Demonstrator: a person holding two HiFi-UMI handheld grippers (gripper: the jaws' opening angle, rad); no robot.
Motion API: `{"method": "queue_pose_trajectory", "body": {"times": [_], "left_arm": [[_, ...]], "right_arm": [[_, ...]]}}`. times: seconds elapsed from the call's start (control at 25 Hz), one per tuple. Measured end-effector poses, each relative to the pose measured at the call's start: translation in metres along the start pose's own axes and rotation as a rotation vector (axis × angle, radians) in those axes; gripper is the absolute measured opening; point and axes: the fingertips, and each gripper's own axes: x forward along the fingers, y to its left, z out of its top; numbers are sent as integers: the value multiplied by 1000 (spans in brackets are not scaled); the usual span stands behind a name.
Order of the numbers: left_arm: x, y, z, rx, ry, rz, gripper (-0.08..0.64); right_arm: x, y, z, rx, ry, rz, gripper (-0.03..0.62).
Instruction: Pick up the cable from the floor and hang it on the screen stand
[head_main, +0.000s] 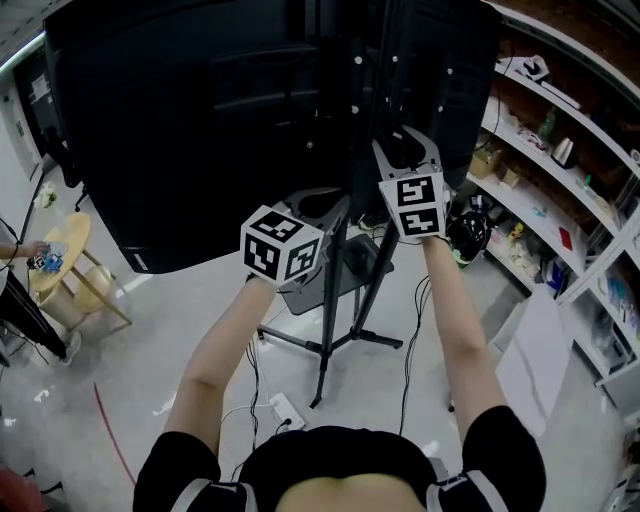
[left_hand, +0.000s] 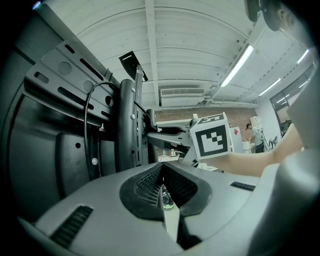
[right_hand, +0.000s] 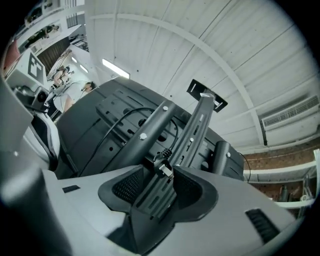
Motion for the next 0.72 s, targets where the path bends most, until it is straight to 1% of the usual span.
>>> {"method": "queue_pose_trajectory", "body": {"times": [0.24,0.48,0.56,0.72], "left_arm": [[-4,-8,2,1,-3,-9,8],[-2,-21,-8,-27,6,-27,8],[0,-26,-15,-37,10,-34,8],[5,-35,-28,-60,11,-39,8]], "right_arm": [[-18,-11,-12,92,11,-39,193],[-46,1,-29,149,29,-35,193],[-58,9,-36,206,31,-18,193],[-86,26,-50,355,37,17,193]]}}
